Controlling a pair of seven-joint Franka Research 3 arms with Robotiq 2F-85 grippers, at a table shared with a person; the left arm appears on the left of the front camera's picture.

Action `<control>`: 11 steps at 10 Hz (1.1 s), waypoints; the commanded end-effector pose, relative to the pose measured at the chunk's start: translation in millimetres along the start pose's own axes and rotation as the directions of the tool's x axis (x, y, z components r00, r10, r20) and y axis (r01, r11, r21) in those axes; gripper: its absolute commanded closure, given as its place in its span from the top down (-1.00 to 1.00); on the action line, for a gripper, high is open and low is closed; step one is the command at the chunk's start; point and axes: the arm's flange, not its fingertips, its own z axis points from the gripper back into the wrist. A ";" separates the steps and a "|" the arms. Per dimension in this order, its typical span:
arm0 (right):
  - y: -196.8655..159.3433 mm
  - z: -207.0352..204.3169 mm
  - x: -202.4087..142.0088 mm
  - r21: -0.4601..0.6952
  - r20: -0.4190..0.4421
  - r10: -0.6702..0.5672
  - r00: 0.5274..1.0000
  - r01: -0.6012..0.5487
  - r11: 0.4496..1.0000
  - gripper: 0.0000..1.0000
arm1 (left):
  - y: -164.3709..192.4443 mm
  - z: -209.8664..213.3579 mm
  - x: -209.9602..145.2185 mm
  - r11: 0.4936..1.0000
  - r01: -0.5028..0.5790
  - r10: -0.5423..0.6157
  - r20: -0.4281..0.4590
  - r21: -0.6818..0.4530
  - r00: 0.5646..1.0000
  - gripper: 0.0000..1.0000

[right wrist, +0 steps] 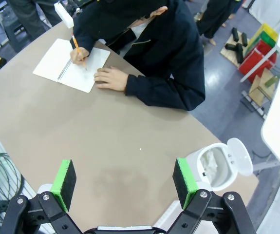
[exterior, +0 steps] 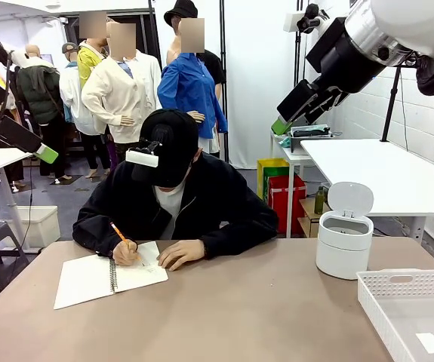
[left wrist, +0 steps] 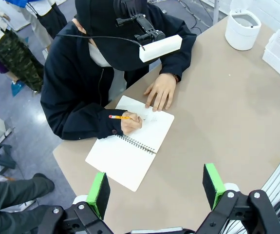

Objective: Sort the paper based on its condition.
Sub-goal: If a person hands you a paper, place it in the Organizing basket , and if it's crumpled, put it in the Trash can.

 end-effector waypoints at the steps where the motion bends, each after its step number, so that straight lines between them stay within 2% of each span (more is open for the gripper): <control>1: 0.0 -0.4 -0.3 0.001 -0.001 -0.002 1.000 0.002 1.000 1.00 | 0.1 -0.2 0.0 1.000 0.000 0.000 0.000 0.000 1.000 1.00; 11: 0.0 -0.4 -0.3 0.001 -0.001 -0.002 1.000 0.002 1.000 1.00 | 0.1 -0.2 0.0 1.000 0.000 0.000 0.000 0.000 1.000 1.00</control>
